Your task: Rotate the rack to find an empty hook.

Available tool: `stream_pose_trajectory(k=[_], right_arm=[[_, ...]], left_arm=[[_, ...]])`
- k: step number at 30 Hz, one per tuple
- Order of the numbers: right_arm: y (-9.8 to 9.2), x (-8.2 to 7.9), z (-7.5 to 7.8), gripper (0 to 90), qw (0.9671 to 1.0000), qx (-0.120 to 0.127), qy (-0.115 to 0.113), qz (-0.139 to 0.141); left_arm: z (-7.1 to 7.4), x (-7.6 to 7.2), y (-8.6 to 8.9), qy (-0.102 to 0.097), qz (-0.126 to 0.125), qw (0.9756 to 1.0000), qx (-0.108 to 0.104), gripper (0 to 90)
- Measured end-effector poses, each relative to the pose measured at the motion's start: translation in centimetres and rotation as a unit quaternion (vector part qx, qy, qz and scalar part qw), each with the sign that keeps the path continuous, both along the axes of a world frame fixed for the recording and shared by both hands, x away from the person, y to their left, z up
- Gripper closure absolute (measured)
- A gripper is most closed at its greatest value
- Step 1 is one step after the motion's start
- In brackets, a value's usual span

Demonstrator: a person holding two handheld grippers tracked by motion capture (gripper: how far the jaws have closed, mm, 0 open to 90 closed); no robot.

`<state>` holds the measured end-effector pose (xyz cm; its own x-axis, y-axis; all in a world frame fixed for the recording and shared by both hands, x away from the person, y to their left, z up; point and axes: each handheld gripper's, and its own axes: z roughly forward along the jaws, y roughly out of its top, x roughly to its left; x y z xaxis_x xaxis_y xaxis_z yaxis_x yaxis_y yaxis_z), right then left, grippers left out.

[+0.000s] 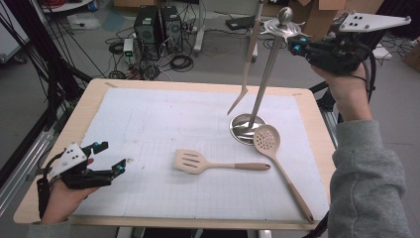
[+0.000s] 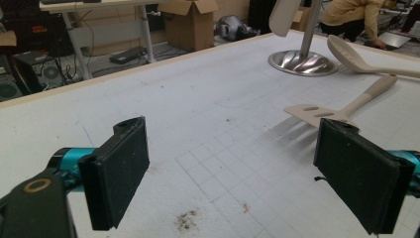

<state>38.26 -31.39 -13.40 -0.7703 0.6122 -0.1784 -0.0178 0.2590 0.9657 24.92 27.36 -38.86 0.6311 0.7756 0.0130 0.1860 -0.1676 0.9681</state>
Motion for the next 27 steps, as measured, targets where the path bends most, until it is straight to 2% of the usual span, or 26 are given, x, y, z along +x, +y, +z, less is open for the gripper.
stream_pose_trajectory(k=[4,6,14,15,20,26,27], right_arm=[[-0.3,-0.6,-0.5,89.4,1.0000,0.007,0.000,-0.001],[-0.5,-1.1,-0.9,85.2,0.9999,0.017,-0.001,-0.003],[-1.0,-2.7,-2.9,51.9,0.9992,0.035,0.006,-0.016],[-1.0,-3.0,-3.2,45.9,0.9992,0.037,-0.002,-0.018],[-1.1,-4.0,-5.0,29.4,0.9991,0.037,0.012,-0.017],[-1.1,-4.8,-7.6,14.4,0.9993,0.030,0.023,0.002],[-1.1,-5.1,-8.1,14.3,0.9991,0.031,0.027,0.006]], left_arm=[[0.2,0.0,0.0,-0.003,-0.002,1.0000,0.000,14.3],[0.2,0.0,0.0,-0.004,-0.001,1.0000,-0.001,14.2],[0.5,0.1,-0.1,-0.011,-0.006,0.9999,-0.004,14.2],[0.6,0.2,-0.1,-0.012,-0.005,0.9999,-0.006,14.2],[0.7,0.5,-0.2,-0.013,-0.009,0.9998,-0.009,14.1],[0.7,0.8,-0.2,-0.014,-0.009,0.9998,-0.008,14.0],[0.7,0.8,-0.2,-0.013,-0.008,0.9998,-0.010,13.9]])
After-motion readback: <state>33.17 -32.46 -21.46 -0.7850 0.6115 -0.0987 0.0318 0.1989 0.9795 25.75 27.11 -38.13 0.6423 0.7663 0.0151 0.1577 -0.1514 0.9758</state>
